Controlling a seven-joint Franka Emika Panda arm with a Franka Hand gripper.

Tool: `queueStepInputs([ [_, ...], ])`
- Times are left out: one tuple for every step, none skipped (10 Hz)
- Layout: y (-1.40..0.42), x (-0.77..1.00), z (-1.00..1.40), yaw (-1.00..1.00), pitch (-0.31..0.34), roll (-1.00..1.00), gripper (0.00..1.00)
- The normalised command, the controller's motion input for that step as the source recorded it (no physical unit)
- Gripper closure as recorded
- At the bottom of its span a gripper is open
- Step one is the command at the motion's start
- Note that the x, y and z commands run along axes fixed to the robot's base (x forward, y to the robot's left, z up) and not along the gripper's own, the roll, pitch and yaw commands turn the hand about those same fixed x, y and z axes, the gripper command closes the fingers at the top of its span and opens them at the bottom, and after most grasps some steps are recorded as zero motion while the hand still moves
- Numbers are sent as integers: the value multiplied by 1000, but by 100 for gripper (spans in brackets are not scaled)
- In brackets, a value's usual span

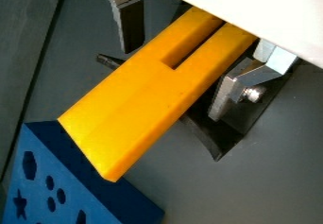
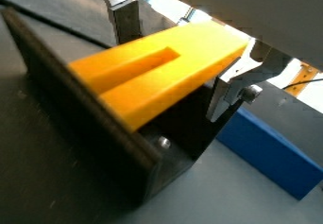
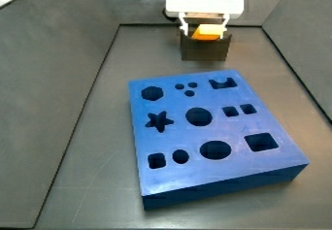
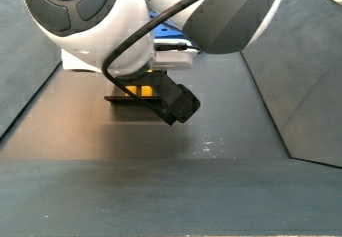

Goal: Pick up the double-square object. Move up. Place the double-square object on the fixture. Regrasp the double-square object. Move to above the board. Insert the double-square object.
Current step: Regrasp the double-square object.

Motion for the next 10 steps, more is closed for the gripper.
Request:
queueStepInputs([
  [2,1,1000,25,9,-69,0],
  [7,-13,1000,27,16,-36,0],
  [2,-20,1000,27,24,-8,0],
  [2,-27,1000,20,40,18,0],
  [5,-32,1000,16,56,28,0],
  [7,-31,907,9,72,33,0],
  [8,-28,722,-4,82,39,0],
  [3,-25,580,-18,83,40,0],
  [3,-27,432,-29,77,39,0],
  [-887,57,1000,21,57,1000,0],
])
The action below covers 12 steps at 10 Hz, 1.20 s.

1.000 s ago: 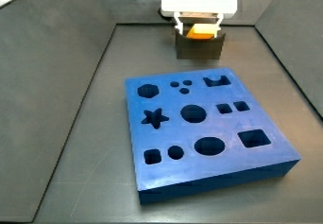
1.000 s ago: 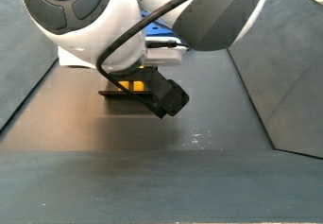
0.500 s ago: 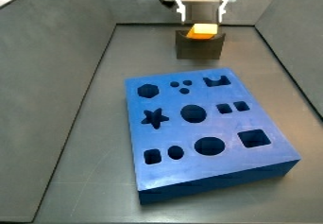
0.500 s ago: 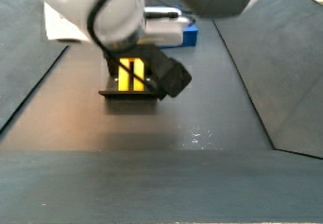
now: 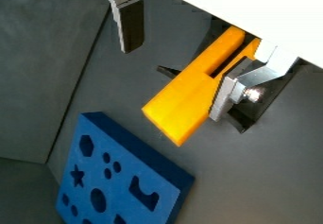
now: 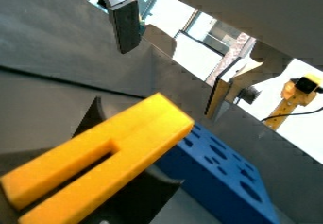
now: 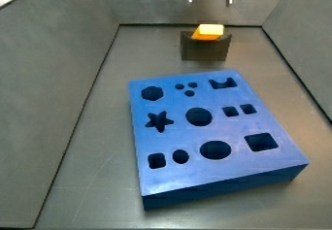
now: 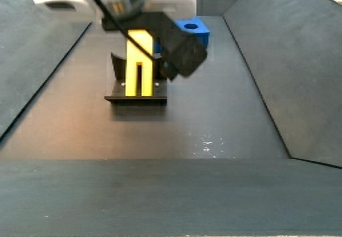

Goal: Pick up the double-square object. Move up. Place the double-square object on the fixture. Regrasp the double-square object. Move to above the board. Insert the double-square object.
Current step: Regrasp the double-square object.

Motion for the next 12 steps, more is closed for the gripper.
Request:
queueStepInputs([
  [-981,60,1000,21,54,1000,0],
  [-1000,37,995,20,48,1000,0],
  [-1000,-16,954,19,39,1000,0],
  [-1000,-39,906,19,34,1000,0],
  [-972,-48,842,18,32,1000,0],
  [-784,-46,592,18,28,1000,0],
  [-631,-45,391,19,25,1000,0],
  [-419,-37,116,19,20,1000,0],
  [-317,-30,21,19,17,1000,0],
  [-93,-31,26,19,13,1000,0],
  [-8,-42,43,20,10,1000,0],
  [-34,-22,8,21,3,1000,0],
])
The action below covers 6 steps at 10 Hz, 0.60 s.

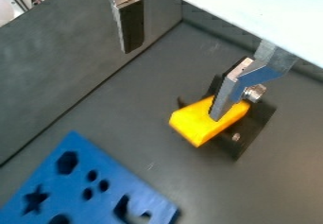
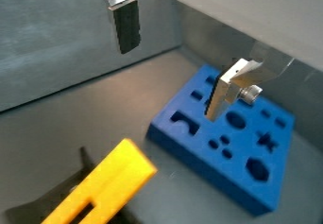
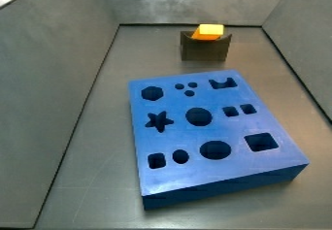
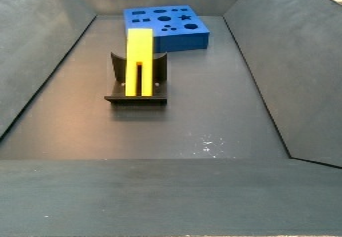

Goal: Pick up the double-square object. Move up. Place the double-square object on the fixture. Regrasp the double-square object. Move to above the board. Insert the double-square object.
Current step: Regrasp the double-square object.

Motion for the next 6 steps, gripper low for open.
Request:
queueStepInputs([
  [-33,-16,-1,22,1,1000,0],
  [-19,-12,14,23,-4,1000,0],
  [-18,-8,12,24,-5,1000,0],
  [-18,-4,11,25,-5,1000,0],
  [-16,-6,9,27,-1,1000,0],
  [-19,-2,8,28,5,1000,0],
])
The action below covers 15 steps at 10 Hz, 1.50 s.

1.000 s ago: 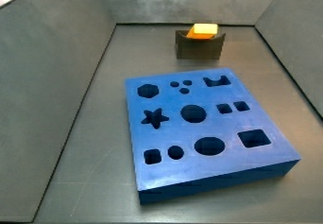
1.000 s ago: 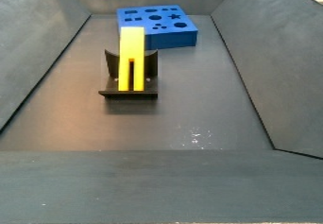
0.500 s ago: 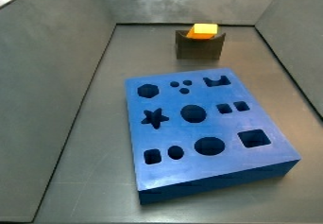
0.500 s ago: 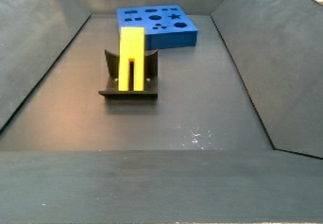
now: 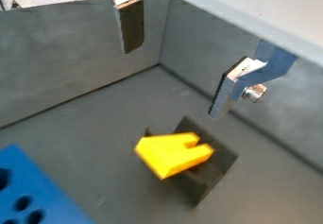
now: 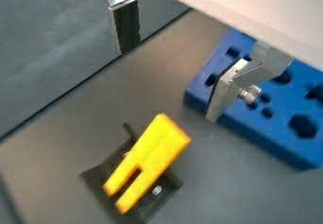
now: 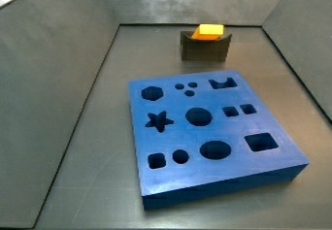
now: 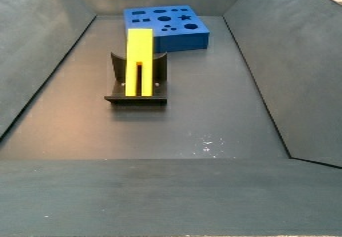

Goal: Pick up the double-square object. Move up. Place the double-square object on the fixture. Regrasp the double-square object. Move to above the board. Insert the double-square object.
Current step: Regrasp the double-square object.

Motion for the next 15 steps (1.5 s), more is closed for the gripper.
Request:
queueStepInputs([
  [-17,9,4,29,10,1000,0],
  [-23,23,-4,31,19,1000,0],
  [-24,33,-2,35,28,1000,0],
  [-30,45,-2,38,40,1000,0],
  [-30,58,-6,43,56,1000,0],
  [-36,72,0,53,81,1000,0],
  [-40,81,0,65,105,1000,0],
  [-42,89,-3,77,124,1000,0],
  [-47,97,-8,122,183,1000,0],
  [-49,101,-6,140,183,812,0],
  [-52,107,-10,161,169,624,0],
  [-50,109,-9,183,146,378,0],
  [-36,98,2,198,119,260,0],
  [-36,88,0,202,96,216,0],
  [48,30,-1000,142,72,147,0],
])
